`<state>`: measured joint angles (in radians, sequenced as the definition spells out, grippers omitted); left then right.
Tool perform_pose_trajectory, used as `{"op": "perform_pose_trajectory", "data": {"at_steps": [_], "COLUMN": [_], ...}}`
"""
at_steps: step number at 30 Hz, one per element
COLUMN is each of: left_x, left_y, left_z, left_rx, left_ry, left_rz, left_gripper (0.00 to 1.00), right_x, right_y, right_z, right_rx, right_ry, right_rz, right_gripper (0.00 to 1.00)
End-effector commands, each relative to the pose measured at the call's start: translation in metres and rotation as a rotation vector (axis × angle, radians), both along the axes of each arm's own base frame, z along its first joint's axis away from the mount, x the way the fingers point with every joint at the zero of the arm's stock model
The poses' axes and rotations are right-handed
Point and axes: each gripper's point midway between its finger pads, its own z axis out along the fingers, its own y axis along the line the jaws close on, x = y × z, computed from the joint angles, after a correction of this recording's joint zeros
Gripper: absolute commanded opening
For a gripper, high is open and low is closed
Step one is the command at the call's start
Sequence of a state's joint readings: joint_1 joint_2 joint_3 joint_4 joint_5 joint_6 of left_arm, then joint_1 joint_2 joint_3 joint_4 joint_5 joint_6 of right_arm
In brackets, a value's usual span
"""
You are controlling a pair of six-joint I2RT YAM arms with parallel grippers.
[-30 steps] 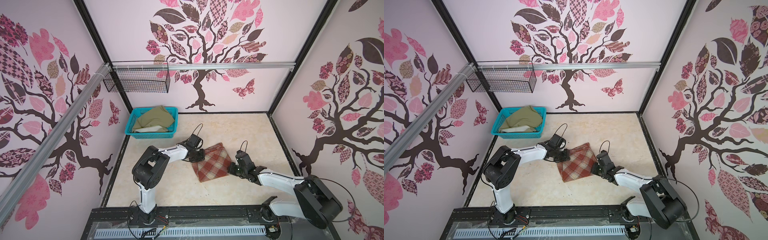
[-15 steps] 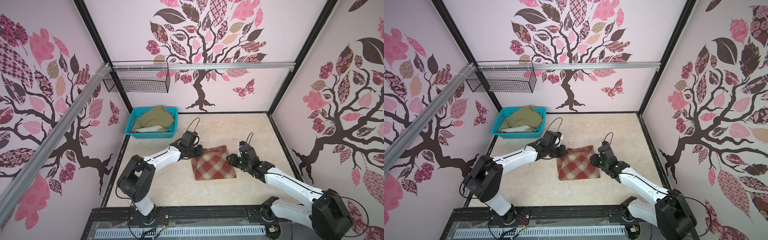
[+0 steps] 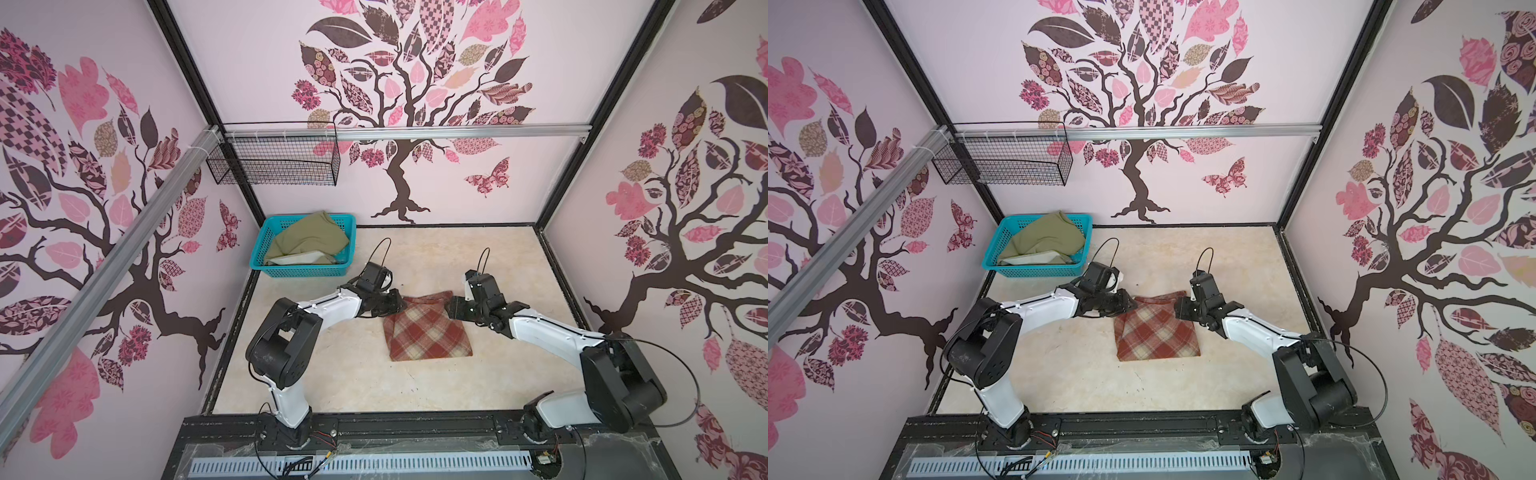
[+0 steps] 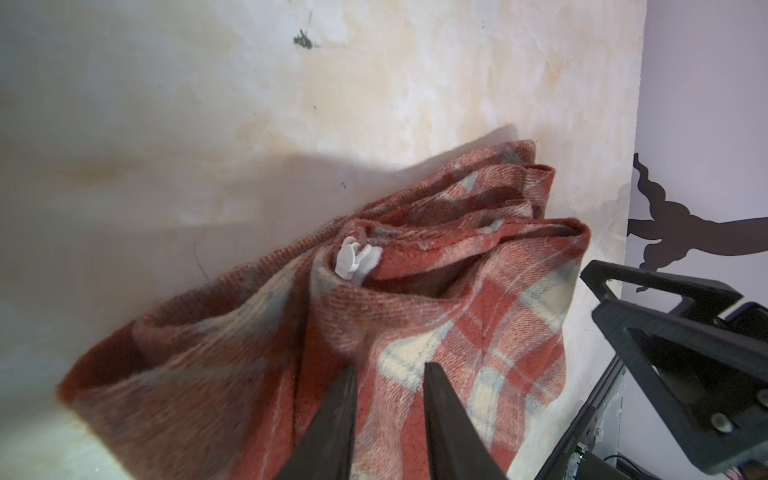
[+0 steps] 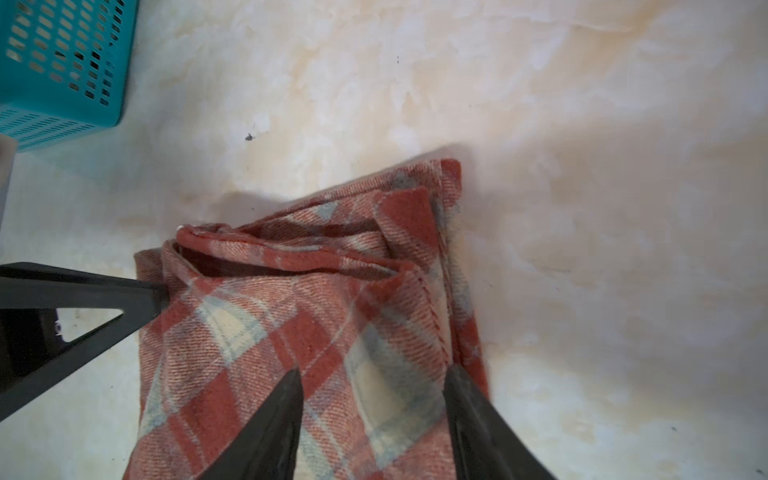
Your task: Fold and stack the skirts
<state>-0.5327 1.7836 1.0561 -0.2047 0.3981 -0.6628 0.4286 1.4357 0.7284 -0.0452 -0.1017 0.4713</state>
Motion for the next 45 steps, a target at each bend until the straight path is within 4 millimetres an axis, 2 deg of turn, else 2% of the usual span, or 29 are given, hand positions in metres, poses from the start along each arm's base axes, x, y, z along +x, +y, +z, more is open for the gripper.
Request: {"op": "perform_pose_trajectory", "data": {"at_steps": [1,10,20,22,26,27,29,32,38,41,45], "left_x": [0.006,0.014,0.025,0.026,0.027,0.027,0.026,0.023,0.011,0.005,0.000], "left_y": [-0.002,0.014,0.010,0.008,0.008,0.009,0.011,0.016,0.025,0.031,0.041], "left_z": [0.000,-0.007,-0.018,-0.018,-0.012,-0.009,0.000,0.012,0.019,0.016,0.005], "left_rx": [0.001,0.061,0.067,0.064,0.051,0.047,0.039,0.035,0.032,0.039,0.074], "left_ry": [-0.009,-0.022,-0.020,-0.018,-0.031,-0.040,-0.065,-0.092,-0.094,-0.084,-0.064], "left_rz": [0.004,0.060,0.070,0.067,0.074,0.078,0.090,0.102,0.123,0.139,0.181], "left_gripper": [0.32,0.34,0.36,0.31,0.04,0.01,0.00,0.00,0.00,0.00,0.00], "right_x": [0.010,0.011,0.015,0.015,0.015,0.015,0.015,0.014,0.014,0.014,0.015], "right_y": [0.003,0.010,0.017,0.017,0.017,0.017,0.017,0.018,0.019,0.020,0.020], "right_z": [-0.001,-0.015,-0.018,-0.019,-0.017,-0.017,-0.016,-0.014,-0.005,-0.004,-0.012], "right_rx": [-0.005,0.003,0.010,0.010,0.007,0.005,0.006,0.007,0.021,0.022,0.012], "right_ry": [-0.015,0.027,0.046,0.050,0.047,0.046,0.044,0.043,0.022,0.014,0.031], "right_rz": [0.013,0.040,0.062,0.063,0.068,0.068,0.071,0.077,0.080,0.082,0.082], "right_gripper": [0.58,0.55,0.52,0.47,0.30,0.25,0.14,0.07,0.05,0.05,0.07]}}
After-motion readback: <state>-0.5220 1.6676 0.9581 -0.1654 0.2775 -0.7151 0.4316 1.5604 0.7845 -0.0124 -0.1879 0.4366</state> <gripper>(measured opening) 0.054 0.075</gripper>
